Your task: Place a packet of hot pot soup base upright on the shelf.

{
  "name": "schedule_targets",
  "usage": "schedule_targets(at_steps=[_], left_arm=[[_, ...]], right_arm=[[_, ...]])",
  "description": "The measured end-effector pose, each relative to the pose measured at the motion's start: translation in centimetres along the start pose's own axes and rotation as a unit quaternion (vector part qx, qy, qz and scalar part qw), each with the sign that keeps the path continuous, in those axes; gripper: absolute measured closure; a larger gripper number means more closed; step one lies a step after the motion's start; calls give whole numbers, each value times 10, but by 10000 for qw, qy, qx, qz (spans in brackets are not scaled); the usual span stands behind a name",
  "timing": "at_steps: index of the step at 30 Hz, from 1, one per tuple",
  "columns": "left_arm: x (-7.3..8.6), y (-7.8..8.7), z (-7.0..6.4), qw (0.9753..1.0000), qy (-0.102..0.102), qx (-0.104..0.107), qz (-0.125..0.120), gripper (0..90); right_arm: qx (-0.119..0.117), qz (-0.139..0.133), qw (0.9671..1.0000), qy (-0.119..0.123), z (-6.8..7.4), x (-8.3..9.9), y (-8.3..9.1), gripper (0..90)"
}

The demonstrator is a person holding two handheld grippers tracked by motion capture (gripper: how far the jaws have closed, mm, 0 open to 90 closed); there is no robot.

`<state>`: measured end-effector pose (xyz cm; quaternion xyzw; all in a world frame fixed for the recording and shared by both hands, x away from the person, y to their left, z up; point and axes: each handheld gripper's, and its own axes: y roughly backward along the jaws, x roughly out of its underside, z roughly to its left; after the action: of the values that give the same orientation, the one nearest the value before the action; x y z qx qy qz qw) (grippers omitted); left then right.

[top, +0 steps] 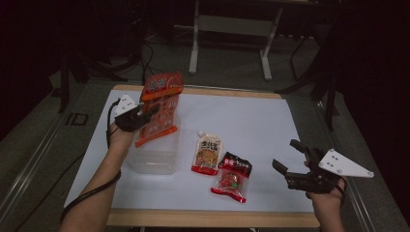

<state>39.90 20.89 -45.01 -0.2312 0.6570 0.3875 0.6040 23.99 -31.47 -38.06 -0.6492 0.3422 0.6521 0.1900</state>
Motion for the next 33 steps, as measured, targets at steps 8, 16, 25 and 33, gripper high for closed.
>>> schedule_targets(at_steps=[8, 16, 25, 33], left_arm=[[10, 10, 7, 9999, 110, 53, 34, 705], [17, 20, 17, 9997, 174, -186, -20, 649], [20, 26, 21, 9993, 294, -234, -87, 562], [19, 33, 23, 9980, 554, -239, -191, 425]], right_arm=[[-12, -30, 10000, -20, 0, 0, 1, 142], [-44, -38, 10000, -13, 1, -1, 0, 142], [-69, -4, 10000, -25, 2, 1, -2, 142], [-92, 15, 10000, -19, 3, 2, -4, 142]])
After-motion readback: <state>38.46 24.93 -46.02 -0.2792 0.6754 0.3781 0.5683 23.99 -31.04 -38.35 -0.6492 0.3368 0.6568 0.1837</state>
